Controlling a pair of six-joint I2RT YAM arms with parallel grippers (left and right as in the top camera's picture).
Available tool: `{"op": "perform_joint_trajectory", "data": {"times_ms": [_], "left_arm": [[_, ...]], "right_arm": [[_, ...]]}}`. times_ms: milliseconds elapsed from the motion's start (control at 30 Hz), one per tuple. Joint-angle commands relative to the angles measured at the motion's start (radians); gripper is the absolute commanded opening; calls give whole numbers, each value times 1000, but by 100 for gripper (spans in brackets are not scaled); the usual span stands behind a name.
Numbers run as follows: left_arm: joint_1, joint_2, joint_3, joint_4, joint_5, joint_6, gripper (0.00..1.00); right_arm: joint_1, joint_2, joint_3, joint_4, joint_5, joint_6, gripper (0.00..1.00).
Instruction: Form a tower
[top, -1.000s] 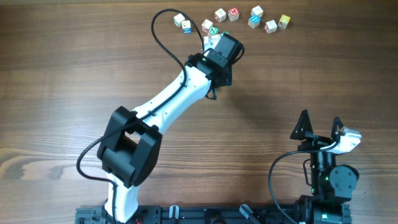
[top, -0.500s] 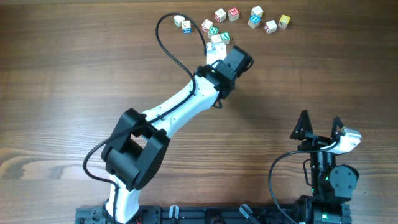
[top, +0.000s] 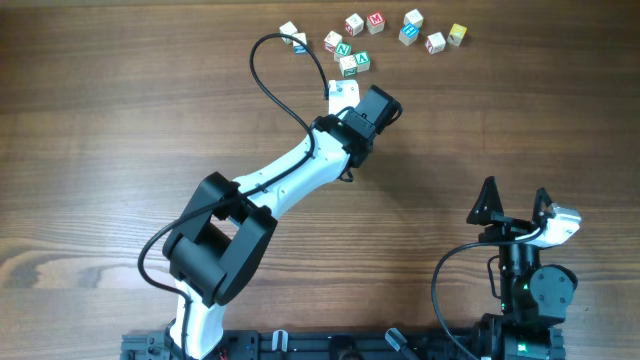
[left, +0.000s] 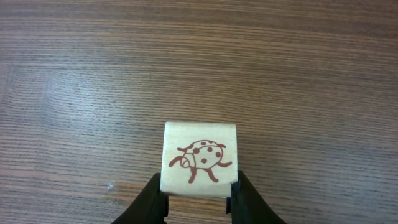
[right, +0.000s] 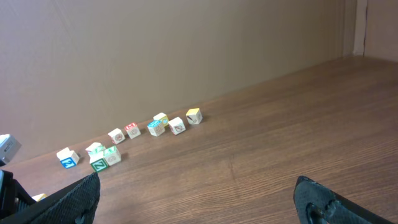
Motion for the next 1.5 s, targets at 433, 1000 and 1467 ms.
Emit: {"op": "perform_joint_trajectory", "data": {"times_ms": [433,1000,1467], "left_arm": [[-1,10,-11,-1,55,-13,27],[-2,10,-61,60,54,-9,35],[-2,10,-61,58,55,-9,48]], "right_arm": [[-5,0,-1,2,-9,-13,100],[-5,0,-1,2,-9,-13,100],[-5,0,-1,2,-9,-13,100]]}}
